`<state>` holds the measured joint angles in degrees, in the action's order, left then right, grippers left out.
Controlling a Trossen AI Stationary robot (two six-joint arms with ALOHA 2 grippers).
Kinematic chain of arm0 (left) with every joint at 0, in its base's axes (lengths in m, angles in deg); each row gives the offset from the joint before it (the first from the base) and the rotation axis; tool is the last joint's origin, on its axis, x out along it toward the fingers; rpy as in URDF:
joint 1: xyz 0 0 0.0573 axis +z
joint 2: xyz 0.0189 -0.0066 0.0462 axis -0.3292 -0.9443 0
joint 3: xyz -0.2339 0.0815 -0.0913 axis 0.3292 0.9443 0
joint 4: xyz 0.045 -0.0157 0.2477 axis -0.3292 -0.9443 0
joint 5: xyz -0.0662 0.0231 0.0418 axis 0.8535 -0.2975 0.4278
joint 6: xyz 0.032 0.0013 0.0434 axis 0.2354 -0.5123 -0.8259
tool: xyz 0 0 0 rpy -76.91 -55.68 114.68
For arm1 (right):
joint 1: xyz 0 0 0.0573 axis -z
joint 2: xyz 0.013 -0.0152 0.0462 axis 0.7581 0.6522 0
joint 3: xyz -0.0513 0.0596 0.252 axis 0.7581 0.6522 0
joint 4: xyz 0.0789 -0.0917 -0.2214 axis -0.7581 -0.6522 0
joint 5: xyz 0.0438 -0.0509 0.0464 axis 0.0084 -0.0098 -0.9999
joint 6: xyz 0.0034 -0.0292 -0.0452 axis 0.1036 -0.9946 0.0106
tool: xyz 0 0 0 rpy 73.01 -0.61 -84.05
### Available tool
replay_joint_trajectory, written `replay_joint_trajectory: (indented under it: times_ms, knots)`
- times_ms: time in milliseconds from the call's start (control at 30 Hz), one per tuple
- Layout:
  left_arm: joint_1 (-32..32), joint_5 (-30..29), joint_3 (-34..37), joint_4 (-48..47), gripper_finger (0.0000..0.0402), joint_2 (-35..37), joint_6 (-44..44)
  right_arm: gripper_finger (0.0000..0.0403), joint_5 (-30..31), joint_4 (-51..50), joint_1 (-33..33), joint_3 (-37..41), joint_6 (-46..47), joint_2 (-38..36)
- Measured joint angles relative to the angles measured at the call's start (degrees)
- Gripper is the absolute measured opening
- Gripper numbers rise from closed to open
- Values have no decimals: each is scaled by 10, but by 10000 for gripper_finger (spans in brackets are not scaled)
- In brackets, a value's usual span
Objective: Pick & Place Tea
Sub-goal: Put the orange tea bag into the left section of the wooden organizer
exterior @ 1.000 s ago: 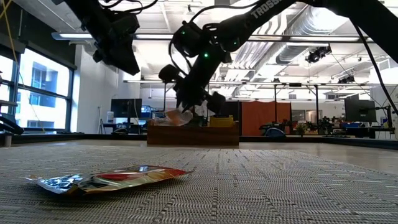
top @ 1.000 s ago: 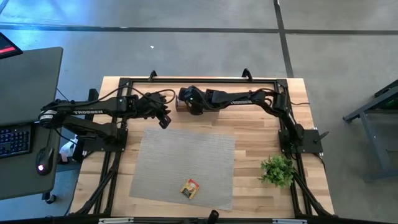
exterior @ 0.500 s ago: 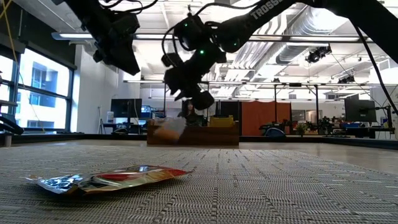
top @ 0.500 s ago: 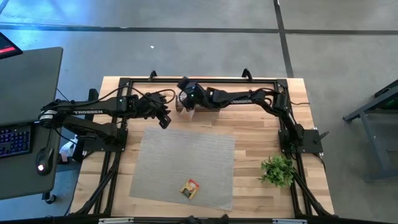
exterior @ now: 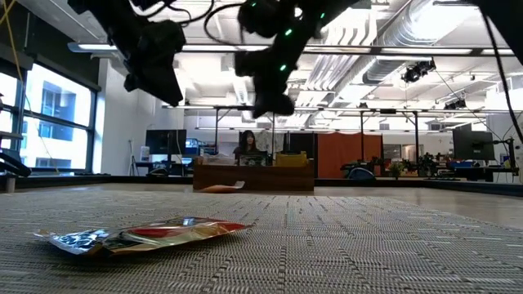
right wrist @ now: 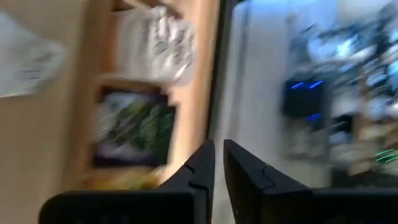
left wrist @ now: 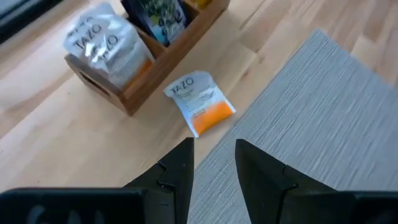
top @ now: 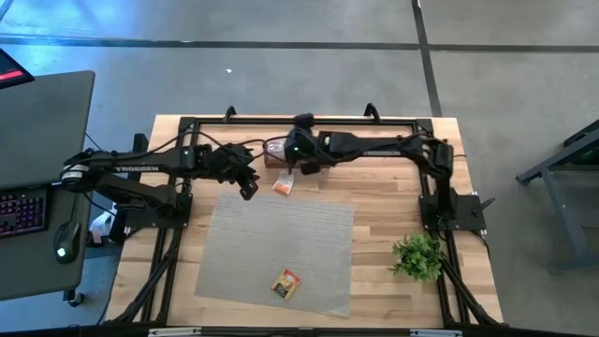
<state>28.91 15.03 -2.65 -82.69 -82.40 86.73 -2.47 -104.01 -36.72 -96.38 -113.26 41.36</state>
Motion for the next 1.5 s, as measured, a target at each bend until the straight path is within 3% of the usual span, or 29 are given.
replay_joint_trajectory:
  times_ms: [100,167,367,500,633,933,1067,1233,1500]
  knots:
    - [0,-15,0,-1,115,25,0,22,-56,-66,3,13,113,-34]
    - [-2,-20,12,2,115,42,0,19,-92,-53,3,52,175,-61]
    - [-8,-7,115,95,115,67,44,19,-217,158,-30,236,298,-114]
    - [-7,4,197,211,115,57,94,35,-263,287,-55,299,374,-110]
    - [-7,0,242,312,115,11,140,63,-257,309,-66,304,426,-89]
    - [-7,-6,243,387,115,-86,150,121,-237,330,-58,304,594,-48]
    - [-7,-4,240,433,115,-138,153,122,-193,332,-55,304,657,-23]
    - [-7,-5,214,436,115,-190,153,115,-194,364,-38,304,735,-9]
    - [-7,-8,171,432,115,-259,144,113,-212,371,-28,304,776,-7]
